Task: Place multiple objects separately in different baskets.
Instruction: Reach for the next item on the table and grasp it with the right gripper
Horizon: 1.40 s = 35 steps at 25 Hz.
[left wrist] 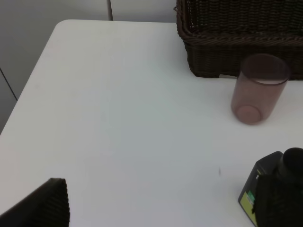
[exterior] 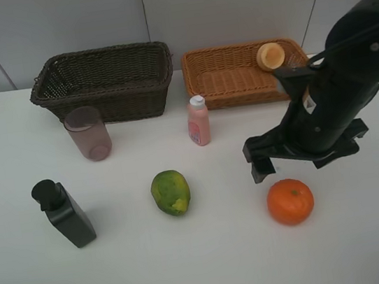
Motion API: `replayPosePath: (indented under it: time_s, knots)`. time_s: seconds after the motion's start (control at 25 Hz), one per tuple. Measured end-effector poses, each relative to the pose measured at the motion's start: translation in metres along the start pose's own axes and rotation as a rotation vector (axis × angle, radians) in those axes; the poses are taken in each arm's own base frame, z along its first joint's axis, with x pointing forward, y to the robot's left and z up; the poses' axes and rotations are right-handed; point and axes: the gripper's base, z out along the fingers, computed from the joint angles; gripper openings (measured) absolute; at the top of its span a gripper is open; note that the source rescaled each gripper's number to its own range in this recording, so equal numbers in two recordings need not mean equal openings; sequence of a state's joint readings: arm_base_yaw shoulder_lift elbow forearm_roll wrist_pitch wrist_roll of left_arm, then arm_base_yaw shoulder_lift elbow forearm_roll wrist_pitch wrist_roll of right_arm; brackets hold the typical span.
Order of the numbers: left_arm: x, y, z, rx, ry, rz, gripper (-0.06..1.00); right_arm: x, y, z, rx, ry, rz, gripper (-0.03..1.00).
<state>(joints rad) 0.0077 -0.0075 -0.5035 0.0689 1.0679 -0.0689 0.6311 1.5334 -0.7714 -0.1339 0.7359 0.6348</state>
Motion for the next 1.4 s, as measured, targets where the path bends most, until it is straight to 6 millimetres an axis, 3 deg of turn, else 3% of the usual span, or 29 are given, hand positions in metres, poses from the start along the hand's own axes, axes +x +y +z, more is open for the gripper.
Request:
replayPosePath:
  time_s: [0.32, 0.76, 1.04, 1.4]
  knots:
    - [0.0, 0.0, 0.0, 0.0, 0.0, 0.0, 1.0, 0.019, 0.004, 0.013, -0.008, -0.007, 0.023, 1.0]
    - [0.0, 0.0, 0.0, 0.0, 0.0, 0.0, 1.0, 0.028, -0.001, 0.025, -0.031, -0.038, 0.034, 1.0]
    - [0.0, 0.0, 0.0, 0.0, 0.0, 0.0, 1.0, 0.025, -0.009, 0.028, -0.029, -0.053, 0.057, 1.0]
    - [0.0, 0.0, 0.0, 0.0, 0.0, 0.0, 1.0, 0.027, -0.006, 0.062, 0.019, 0.032, 0.037, 1.0]
